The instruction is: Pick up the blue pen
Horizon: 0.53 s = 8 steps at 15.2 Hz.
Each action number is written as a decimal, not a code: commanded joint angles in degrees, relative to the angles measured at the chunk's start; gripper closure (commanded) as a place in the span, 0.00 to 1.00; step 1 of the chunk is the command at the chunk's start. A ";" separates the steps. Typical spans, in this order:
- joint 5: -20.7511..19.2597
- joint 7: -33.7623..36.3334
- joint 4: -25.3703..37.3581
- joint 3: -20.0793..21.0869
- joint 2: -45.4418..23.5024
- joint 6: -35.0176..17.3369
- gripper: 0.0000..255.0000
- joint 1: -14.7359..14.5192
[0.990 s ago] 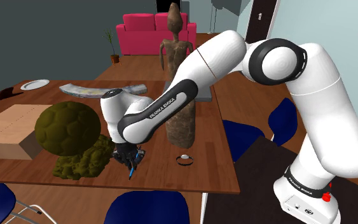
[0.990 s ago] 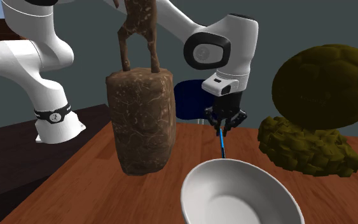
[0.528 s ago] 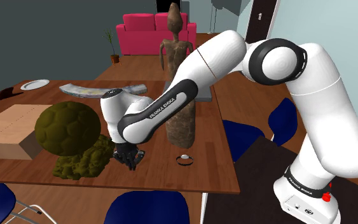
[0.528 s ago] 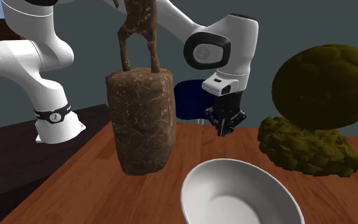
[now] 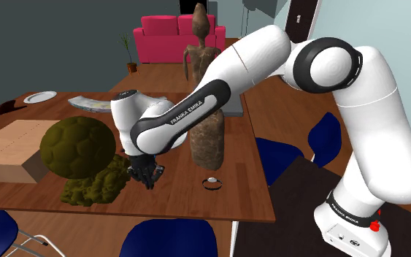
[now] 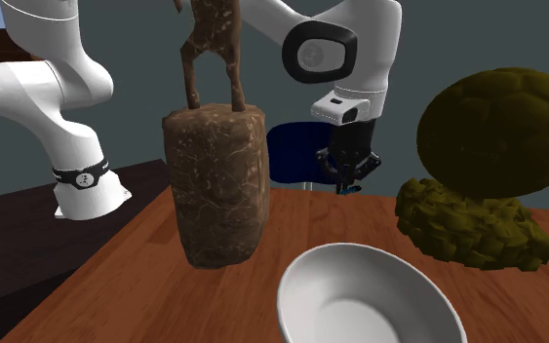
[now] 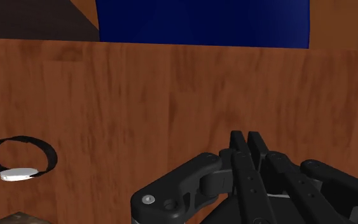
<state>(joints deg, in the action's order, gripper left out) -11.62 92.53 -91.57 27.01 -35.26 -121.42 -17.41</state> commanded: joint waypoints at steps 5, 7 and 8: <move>1.01 -0.36 1.36 0.72 2.23 3.48 1.00 0.41; 1.31 -0.46 1.95 0.92 2.89 4.67 1.00 0.51; 1.34 -0.47 1.99 0.94 2.94 4.76 1.00 0.51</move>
<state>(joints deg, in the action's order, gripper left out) -10.38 92.06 -89.71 27.87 -32.55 -117.02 -16.91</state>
